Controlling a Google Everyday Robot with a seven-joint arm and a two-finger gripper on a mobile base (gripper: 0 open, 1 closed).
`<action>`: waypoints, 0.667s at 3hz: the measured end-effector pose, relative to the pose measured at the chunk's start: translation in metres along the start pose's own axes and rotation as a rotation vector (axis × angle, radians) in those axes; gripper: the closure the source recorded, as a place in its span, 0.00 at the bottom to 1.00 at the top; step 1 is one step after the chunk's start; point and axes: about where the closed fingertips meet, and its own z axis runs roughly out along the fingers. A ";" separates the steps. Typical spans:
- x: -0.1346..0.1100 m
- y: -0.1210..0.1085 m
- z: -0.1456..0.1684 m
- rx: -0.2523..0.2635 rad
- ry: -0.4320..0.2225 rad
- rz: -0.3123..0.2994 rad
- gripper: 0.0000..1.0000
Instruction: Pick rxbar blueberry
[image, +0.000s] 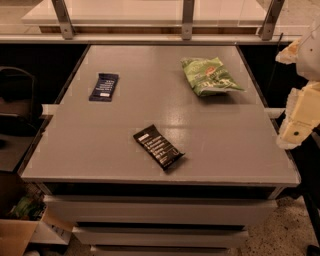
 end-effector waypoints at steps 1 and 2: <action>0.000 0.000 0.000 0.000 0.000 0.000 0.00; -0.014 -0.007 -0.002 0.002 -0.057 -0.066 0.00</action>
Offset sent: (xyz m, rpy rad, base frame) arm 0.0254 0.0300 0.0129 0.0945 -0.0524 0.2190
